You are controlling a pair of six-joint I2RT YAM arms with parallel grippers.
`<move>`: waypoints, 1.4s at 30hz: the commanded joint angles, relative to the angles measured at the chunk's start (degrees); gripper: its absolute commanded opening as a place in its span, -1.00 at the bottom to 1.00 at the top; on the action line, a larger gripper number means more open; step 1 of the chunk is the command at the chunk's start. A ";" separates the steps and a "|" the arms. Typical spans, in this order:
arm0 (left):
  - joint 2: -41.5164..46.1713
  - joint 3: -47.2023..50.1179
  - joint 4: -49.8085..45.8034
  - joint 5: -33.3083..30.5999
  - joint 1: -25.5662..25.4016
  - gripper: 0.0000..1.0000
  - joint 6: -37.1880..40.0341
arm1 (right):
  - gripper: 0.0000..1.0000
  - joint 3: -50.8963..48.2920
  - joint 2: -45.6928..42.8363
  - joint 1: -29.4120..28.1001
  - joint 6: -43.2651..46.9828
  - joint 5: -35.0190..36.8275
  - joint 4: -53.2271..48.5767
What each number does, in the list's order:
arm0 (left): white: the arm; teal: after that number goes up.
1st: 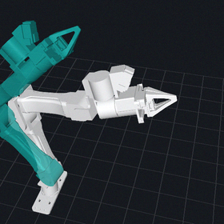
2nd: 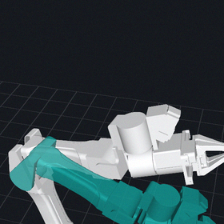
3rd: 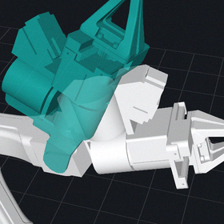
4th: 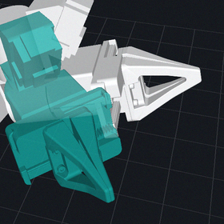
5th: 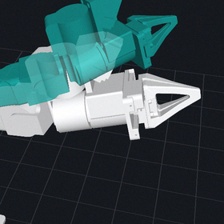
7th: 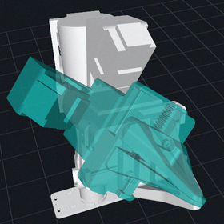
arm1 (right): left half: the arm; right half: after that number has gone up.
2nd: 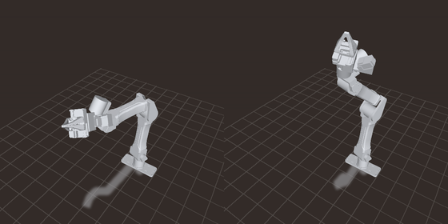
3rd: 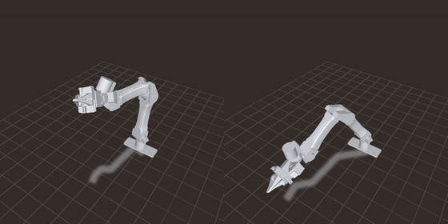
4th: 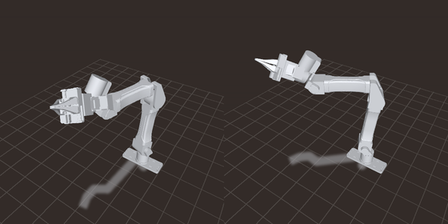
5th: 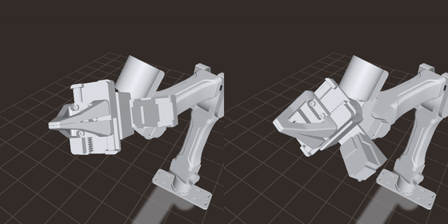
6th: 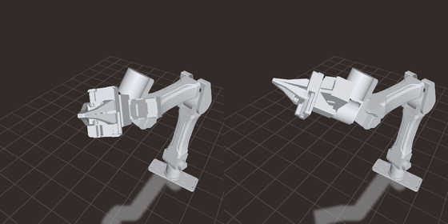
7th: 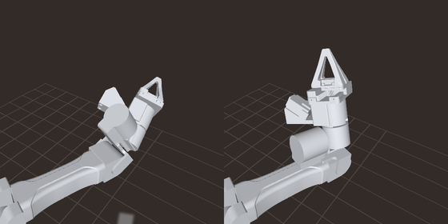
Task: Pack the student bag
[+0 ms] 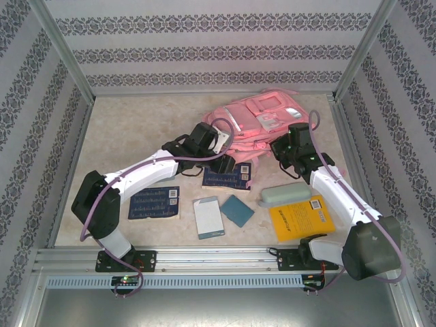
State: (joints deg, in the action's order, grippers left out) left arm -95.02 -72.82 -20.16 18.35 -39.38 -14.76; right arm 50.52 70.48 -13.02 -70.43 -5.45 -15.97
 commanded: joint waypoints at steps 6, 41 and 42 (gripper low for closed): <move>1.62 -4.09 -3.20 -2.14 0.71 0.10 3.60 | -1.00 2.89 -0.55 -0.61 1.76 -0.83 2.31; -7.19 -10.25 -5.68 18.26 6.54 -0.19 1.98 | -1.00 1.54 0.63 -1.33 3.20 -4.47 5.55; -7.25 -10.32 -5.87 17.42 6.58 -0.19 2.14 | -1.00 1.56 0.60 -1.40 3.19 -4.43 5.54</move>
State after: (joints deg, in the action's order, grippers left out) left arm -103.26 -83.61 -25.30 37.06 -32.56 -13.69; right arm 50.52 71.53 -13.78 -68.55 -8.73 -15.46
